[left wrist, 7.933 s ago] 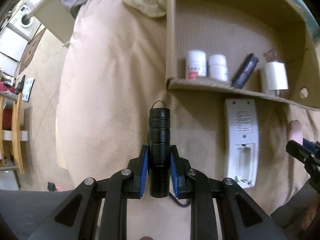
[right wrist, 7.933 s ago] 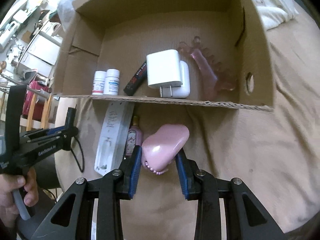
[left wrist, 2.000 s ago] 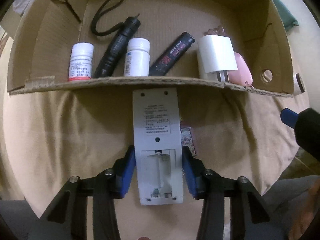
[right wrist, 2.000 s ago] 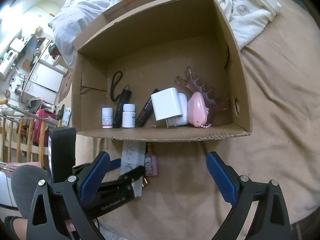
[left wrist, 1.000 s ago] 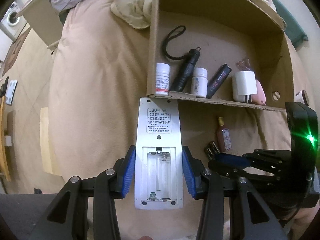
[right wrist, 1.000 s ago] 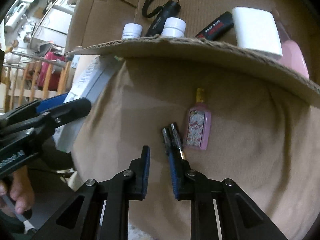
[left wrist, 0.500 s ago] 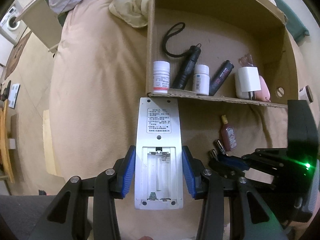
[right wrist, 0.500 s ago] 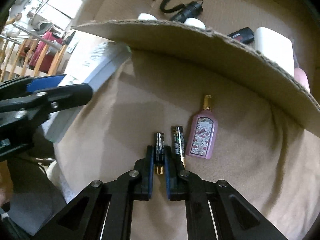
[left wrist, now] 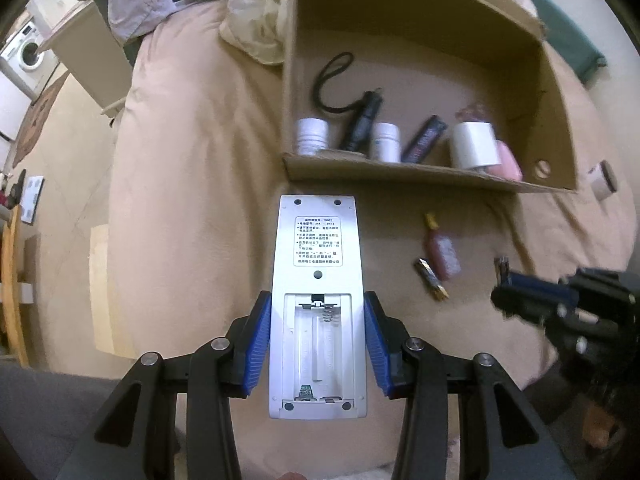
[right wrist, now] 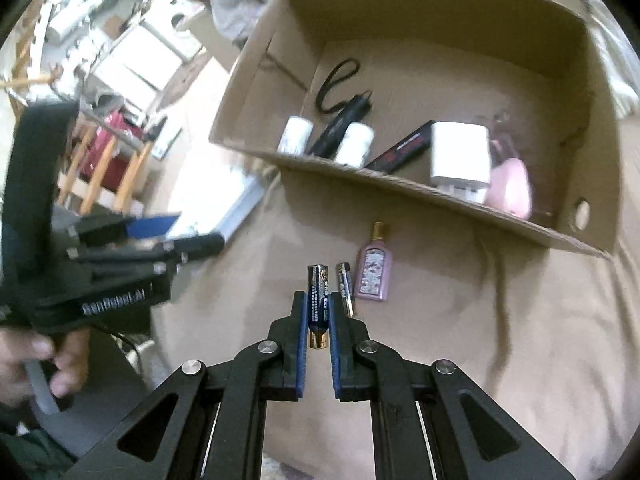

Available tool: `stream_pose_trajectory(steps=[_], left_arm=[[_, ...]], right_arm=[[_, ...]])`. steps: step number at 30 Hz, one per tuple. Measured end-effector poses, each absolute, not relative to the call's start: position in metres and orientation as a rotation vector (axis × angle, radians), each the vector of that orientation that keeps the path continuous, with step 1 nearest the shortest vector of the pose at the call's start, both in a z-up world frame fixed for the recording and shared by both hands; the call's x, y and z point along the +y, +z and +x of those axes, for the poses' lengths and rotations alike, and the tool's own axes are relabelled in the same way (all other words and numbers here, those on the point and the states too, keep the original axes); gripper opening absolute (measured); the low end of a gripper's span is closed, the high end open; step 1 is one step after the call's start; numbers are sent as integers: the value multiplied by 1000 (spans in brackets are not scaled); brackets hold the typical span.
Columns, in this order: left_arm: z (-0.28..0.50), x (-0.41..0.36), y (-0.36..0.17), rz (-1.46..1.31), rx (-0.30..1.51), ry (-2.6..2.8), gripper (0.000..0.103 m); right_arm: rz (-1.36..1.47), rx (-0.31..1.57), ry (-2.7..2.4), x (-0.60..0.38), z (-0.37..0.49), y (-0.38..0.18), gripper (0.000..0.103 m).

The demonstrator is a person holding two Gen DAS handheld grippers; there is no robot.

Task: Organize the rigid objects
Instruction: 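Grasp a black AA battery with the right gripper while the left lifts the remote, then lower the remote into the box while the right carries the battery in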

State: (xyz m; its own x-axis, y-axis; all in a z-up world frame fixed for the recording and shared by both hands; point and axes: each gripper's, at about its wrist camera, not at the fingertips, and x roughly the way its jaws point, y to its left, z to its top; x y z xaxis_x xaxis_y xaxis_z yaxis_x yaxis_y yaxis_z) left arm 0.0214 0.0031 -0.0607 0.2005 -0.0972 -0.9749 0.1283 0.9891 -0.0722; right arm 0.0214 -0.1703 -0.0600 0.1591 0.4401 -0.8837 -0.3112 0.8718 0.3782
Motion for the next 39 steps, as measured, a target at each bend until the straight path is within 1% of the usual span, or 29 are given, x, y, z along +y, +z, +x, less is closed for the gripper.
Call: stream_pose_trajectory(steps=[4, 12, 25, 33, 37, 39], left_arm=[[6, -6, -41, 76, 1280, -157, 40], [6, -14, -9, 113, 1175, -174, 40], [75, -27, 23, 101, 1132, -171, 40], [122, -49, 9, 108, 1141, -185, 40], [143, -52, -8, 36, 1150, -250, 40], [147, -53, -21, 49, 1150, -244, 40]], right_arm=[[156, 1265, 515, -188, 16, -45, 11], [235, 1171, 474, -208, 25, -22, 11], [246, 1128, 415, -223, 71, 1, 11], [287, 1140, 341, -242, 112, -9, 11], [300, 1158, 302, -249, 129, -23, 11], [302, 1176, 280, -251, 134, -33, 11]])
